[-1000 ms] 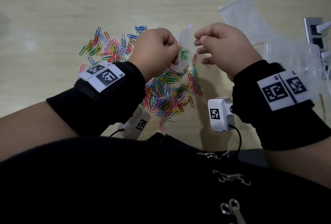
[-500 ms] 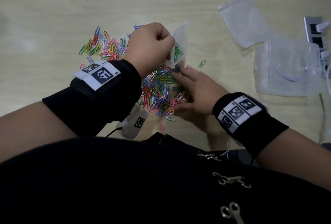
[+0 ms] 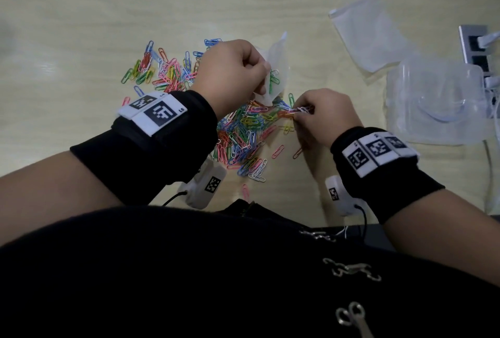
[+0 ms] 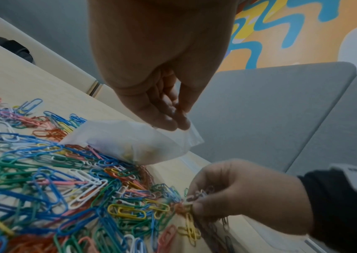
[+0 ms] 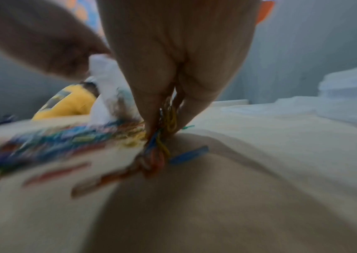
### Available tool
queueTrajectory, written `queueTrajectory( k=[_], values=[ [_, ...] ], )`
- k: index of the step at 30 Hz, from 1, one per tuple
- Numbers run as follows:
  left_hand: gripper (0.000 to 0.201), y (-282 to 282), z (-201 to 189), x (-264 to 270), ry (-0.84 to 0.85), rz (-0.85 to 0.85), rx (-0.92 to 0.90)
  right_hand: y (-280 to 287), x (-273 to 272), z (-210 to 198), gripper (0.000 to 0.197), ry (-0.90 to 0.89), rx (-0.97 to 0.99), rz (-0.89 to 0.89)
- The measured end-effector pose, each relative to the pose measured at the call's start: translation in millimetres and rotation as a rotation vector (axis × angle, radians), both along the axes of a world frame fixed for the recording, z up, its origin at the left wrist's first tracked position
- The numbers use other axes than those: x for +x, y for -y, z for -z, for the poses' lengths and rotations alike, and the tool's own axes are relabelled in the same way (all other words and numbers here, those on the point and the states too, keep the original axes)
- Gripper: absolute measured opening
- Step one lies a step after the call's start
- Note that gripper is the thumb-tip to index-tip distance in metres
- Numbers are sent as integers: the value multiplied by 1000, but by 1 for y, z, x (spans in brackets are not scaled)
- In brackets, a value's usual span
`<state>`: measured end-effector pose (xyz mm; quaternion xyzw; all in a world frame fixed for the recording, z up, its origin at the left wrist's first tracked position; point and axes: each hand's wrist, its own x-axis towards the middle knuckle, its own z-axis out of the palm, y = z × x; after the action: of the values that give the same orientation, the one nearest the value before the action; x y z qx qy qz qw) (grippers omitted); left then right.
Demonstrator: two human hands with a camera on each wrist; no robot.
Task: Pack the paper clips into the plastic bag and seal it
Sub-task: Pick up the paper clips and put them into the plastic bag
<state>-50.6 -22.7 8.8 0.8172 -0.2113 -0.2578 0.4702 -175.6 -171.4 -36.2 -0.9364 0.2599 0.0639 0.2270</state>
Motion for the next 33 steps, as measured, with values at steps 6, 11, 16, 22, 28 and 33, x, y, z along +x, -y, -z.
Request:
queueTrajectory(
  k=[6,11,16,22,28,33],
  values=[
    [15,0,2,0,15,34,39,8,13,-27,6,178,453,397],
    [19,4,3,-3,30,84,66,1,32,-52,14,323,820,519],
    [19,4,3,-5,17,78,57,-8,50,-53,10,223,565,398],
    [18,0,1,-2,-27,26,22,-9,52,-64,30,196,457,267],
    [21,-1,-4,3,-7,-108,-24,3,30,-26,31,-14,155,321],
    [11,-1,-12,8,54,-178,-111,-26,27,11,71,-203,108,-41]
  ],
)
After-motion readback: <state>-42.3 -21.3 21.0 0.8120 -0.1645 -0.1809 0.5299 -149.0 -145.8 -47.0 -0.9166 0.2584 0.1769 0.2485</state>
